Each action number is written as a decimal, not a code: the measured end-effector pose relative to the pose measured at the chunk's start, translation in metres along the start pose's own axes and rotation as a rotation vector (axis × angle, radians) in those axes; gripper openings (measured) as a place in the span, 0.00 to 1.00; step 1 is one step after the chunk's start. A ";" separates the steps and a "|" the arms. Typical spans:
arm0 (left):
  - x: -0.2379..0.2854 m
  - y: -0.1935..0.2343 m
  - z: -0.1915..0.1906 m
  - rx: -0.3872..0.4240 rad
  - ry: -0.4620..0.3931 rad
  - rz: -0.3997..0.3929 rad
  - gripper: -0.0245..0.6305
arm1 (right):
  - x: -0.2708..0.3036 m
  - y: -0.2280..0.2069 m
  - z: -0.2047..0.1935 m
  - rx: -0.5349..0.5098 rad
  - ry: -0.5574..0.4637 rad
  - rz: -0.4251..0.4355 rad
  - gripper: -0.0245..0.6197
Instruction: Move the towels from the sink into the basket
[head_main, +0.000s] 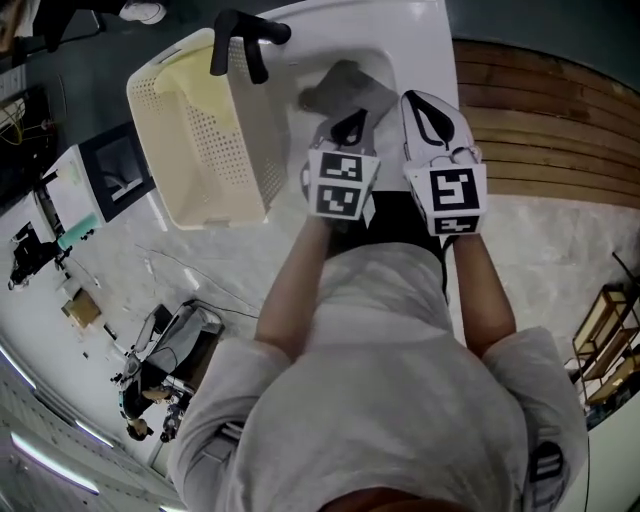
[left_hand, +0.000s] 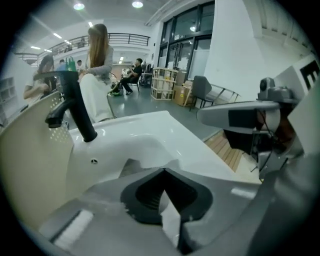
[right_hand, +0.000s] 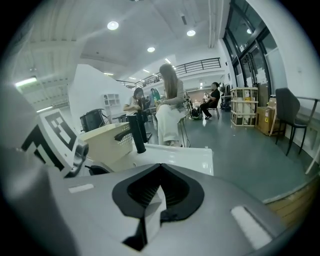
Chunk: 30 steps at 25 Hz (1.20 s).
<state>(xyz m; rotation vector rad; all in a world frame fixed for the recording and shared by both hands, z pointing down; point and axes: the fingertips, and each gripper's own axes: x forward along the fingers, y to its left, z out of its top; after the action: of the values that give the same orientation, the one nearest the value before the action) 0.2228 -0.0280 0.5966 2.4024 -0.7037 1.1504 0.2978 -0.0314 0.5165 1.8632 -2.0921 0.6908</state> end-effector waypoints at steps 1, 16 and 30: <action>0.005 -0.002 -0.003 0.009 0.027 -0.012 0.07 | 0.000 -0.003 -0.001 0.003 0.001 -0.001 0.05; 0.059 -0.015 -0.048 0.170 0.336 -0.071 0.36 | -0.012 -0.048 -0.015 0.084 0.015 -0.076 0.05; 0.025 0.018 -0.024 0.106 0.210 0.122 0.08 | -0.006 -0.034 0.003 0.058 -0.009 -0.044 0.05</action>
<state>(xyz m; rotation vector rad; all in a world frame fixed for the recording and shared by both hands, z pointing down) 0.2113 -0.0369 0.6331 2.3038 -0.7445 1.4991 0.3324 -0.0301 0.5169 1.9407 -2.0509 0.7411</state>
